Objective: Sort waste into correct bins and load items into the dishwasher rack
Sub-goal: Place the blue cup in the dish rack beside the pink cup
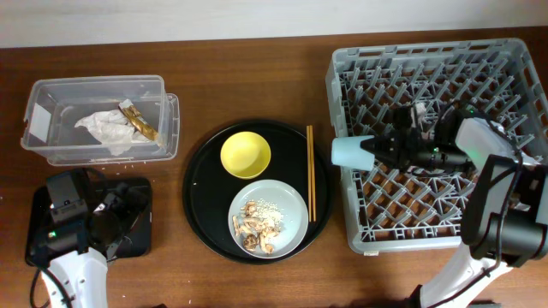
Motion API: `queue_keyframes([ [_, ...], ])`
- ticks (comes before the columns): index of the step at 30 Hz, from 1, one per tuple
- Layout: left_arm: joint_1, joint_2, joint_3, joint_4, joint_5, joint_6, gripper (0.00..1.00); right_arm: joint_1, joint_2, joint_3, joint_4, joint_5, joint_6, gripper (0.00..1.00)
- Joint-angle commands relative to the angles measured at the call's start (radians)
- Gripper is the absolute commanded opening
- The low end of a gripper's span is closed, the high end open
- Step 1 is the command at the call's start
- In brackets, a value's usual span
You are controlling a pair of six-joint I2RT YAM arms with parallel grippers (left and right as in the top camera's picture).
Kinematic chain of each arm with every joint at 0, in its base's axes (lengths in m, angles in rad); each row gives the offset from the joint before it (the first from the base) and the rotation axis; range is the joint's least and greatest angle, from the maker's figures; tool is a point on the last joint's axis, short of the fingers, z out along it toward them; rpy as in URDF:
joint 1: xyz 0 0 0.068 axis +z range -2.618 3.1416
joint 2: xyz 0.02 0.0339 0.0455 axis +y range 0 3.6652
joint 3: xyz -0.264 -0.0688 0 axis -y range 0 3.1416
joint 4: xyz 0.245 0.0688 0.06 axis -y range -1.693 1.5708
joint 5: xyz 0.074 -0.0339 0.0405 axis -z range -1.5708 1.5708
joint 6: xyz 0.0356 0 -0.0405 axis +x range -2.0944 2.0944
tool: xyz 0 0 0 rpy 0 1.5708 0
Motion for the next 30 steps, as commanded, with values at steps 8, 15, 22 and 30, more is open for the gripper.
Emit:
queue_keyframes([
  [8, 0.006, 0.000, 0.000, -0.001, 0.004, -0.010, 0.99, -0.071, 0.022, 0.002, -0.048, 0.206, 0.017, 0.36],
  [15, 0.006, 0.000, 0.000, -0.001, 0.004, -0.010, 0.99, -0.189, -0.115, 0.003, -0.042, 0.524, 0.218, 0.37],
  [22, 0.006, 0.000, 0.000, -0.001, 0.004, -0.010, 0.99, -0.184, -0.537, 0.003, 0.023, 0.932, 0.590, 0.41],
  [30, 0.006, 0.000, 0.000, -0.001, 0.004, -0.010, 0.99, 0.219, -0.647, 0.003, 0.164, 1.193, 0.774, 0.49],
])
